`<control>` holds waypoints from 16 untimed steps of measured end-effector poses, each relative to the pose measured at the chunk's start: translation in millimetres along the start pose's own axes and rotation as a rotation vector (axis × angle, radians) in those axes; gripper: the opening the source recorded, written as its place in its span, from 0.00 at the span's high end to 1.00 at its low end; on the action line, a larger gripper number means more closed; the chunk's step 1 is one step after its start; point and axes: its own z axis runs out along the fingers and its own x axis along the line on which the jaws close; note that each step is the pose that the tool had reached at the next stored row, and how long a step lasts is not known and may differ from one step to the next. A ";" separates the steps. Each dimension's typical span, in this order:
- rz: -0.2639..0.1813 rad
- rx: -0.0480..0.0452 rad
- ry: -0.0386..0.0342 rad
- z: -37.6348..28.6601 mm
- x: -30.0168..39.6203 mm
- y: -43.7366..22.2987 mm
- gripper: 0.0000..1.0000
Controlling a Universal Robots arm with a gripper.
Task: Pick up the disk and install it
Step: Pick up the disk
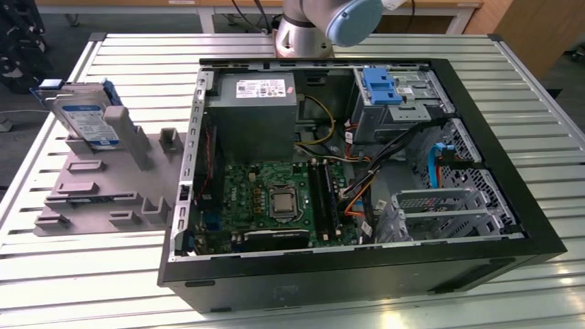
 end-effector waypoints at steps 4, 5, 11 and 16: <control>0.000 0.0000 0.0000 0.3 -0.1 1.0 0.53; 0.000 0.0000 0.0000 0.3 -0.2 1.2 0.53; 0.000 0.0000 0.0000 0.7 -0.3 2.6 0.53; 0.000 0.0000 0.0000 1.0 -0.5 3.8 0.53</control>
